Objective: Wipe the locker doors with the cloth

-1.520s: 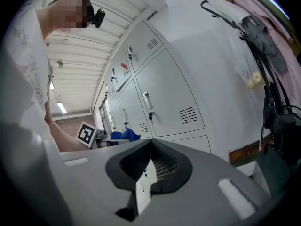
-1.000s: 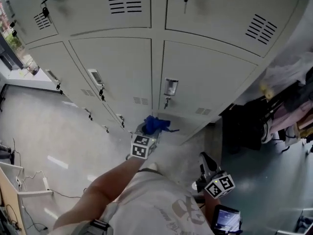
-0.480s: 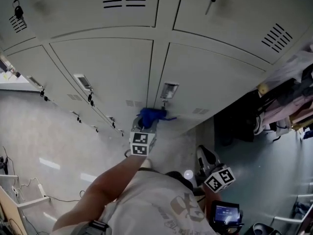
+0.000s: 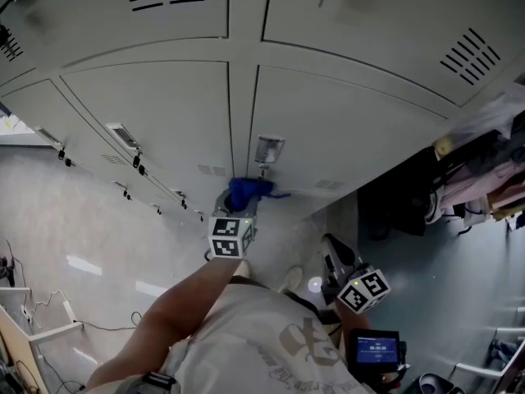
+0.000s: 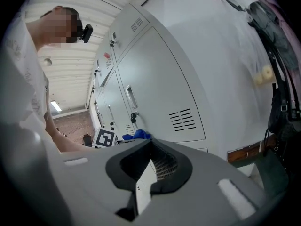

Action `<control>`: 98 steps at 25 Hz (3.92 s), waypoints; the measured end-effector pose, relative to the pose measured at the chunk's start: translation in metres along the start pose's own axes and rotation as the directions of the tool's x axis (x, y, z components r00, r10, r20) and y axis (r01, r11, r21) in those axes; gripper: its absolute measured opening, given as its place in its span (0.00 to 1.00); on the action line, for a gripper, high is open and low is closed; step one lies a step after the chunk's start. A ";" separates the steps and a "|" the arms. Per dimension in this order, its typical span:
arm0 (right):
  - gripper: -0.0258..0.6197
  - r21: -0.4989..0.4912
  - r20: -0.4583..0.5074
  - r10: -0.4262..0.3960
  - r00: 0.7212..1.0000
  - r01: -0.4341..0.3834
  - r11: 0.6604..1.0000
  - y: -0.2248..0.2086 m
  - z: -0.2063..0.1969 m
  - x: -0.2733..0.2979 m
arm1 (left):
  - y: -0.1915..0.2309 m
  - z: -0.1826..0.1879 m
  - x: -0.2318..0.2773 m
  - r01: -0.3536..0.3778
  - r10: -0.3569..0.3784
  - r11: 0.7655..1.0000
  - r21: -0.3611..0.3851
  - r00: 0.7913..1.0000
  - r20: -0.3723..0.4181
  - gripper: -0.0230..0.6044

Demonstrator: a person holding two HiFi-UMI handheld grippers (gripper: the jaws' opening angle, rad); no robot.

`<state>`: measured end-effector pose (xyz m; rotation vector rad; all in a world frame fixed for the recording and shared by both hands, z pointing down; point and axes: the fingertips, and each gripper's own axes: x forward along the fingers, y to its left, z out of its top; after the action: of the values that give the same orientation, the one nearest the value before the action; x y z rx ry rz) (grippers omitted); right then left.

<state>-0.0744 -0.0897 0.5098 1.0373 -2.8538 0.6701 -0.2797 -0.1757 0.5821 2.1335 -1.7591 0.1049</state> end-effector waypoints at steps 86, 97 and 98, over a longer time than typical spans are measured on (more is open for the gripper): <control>0.04 -0.011 -0.006 0.215 0.977 -0.215 0.977 -0.033 0.035 -0.008 | -0.029 0.095 -0.033 -0.222 0.105 0.759 0.612 0.970 0.221 0.25; 0.04 -0.007 0.004 0.210 0.978 -0.209 0.978 -0.039 0.036 -0.010 | -0.033 0.073 -0.036 -0.172 0.139 0.251 0.953 0.980 0.141 0.25; 0.04 -0.007 0.006 0.207 0.978 -0.207 0.978 -0.040 0.037 -0.010 | -0.029 0.066 -0.035 -0.154 0.153 0.321 0.935 0.982 0.109 0.25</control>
<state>-0.0375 -0.1261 0.4900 0.7490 -2.9949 0.6689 -0.2715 -0.1605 0.5039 2.5832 -2.1701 1.5826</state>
